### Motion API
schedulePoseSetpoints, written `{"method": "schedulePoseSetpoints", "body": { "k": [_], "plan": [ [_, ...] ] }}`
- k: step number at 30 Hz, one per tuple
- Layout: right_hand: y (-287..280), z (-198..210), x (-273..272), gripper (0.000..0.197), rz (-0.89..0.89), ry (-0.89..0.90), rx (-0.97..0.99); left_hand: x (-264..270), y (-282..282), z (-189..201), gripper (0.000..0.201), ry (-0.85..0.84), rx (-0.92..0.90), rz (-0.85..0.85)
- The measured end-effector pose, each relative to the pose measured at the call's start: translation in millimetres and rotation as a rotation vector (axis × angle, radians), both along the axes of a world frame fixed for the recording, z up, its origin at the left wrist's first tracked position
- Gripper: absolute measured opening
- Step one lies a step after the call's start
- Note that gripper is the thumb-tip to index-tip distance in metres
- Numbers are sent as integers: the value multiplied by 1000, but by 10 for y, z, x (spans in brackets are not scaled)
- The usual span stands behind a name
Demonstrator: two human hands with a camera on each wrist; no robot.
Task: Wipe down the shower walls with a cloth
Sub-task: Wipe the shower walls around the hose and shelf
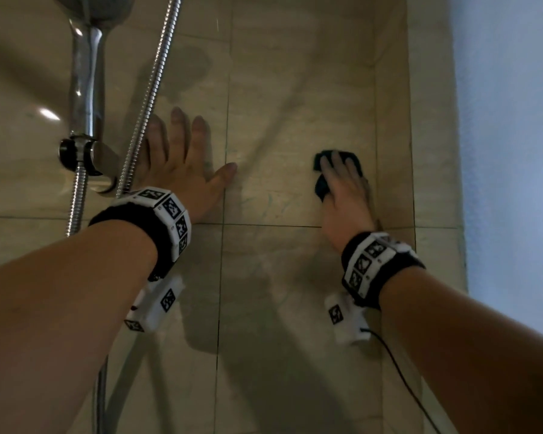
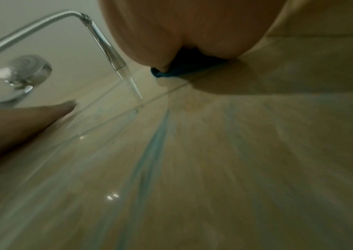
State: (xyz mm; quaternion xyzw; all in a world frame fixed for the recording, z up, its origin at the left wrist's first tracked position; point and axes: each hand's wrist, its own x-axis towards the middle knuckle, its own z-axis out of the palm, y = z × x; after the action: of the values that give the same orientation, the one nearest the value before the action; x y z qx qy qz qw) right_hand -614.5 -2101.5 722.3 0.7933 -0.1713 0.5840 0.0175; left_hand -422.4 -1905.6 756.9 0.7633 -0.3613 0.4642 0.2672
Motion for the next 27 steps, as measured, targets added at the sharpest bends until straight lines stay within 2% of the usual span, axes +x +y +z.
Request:
{"method": "schedulePoseSetpoints", "body": {
  "k": [6,9,13,19,22,27],
  "plan": [
    [40,1056,0,66,-96,19,-49,3,-9,0,96,-7,6,8],
    [101,1390,-14,66,-133,47,-44,12,-19,9,98,-11,9,17],
    [72,1542,46,66,-176,28,-74,7,-31,2,98,-1,6,25],
    [22,1752,0,66,-134,51,-99,23,-14,15,97,7,16,12],
    [55,1738,28,72,-136,61,-84,30,-21,12,97,3,12,17],
    [105,1510,79,68,-164,89,-130,-5,-15,-4,94,-4,0,12]
  ]
}}
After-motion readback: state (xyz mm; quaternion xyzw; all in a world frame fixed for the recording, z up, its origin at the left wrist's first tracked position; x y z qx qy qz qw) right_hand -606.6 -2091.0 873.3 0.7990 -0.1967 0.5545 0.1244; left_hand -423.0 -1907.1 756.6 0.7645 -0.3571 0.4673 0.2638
